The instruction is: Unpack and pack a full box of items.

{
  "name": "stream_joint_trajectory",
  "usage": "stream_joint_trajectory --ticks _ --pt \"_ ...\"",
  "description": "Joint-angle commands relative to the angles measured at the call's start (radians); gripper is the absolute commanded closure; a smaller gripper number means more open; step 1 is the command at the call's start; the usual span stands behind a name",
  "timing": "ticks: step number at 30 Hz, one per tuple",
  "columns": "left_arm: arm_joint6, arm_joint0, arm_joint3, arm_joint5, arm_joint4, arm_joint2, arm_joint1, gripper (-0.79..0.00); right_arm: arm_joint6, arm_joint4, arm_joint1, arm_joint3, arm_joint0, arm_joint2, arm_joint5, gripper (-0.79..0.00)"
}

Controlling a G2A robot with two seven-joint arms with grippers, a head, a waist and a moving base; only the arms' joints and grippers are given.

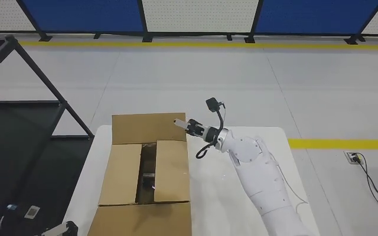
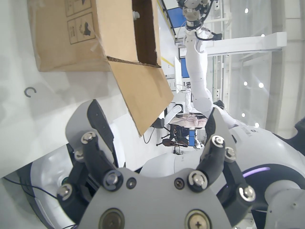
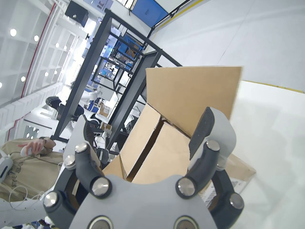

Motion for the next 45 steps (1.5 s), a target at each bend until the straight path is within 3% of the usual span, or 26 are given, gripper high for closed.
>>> stream_joint_trajectory --ticks 1,6,17,34,45 --pt "-0.02 0.005 0.007 0.019 0.042 0.014 0.005 -0.785 -0.039 -0.007 0.003 0.073 0.026 0.002 -0.025 -0.785" --pt "-0.07 -0.002 0.025 0.03 0.109 0.053 0.018 -0.785 -0.105 -0.017 0.004 0.223 0.091 -0.012 -0.104 -0.785" --pt "-0.119 -0.016 0.011 0.083 -0.045 0.106 0.027 -0.785 -0.115 0.034 -0.031 0.414 0.175 -0.062 -0.182 -0.785" --pt "-0.062 -0.012 -0.024 0.161 -0.307 0.099 0.028 -0.785 -0.006 0.19 -0.041 0.44 0.195 -0.052 -0.357 -0.785" --pt "0.111 -0.025 -0.026 0.213 -0.423 0.084 0.022 -0.785 0.186 0.273 -0.04 0.391 0.208 -0.074 -0.398 -0.785"
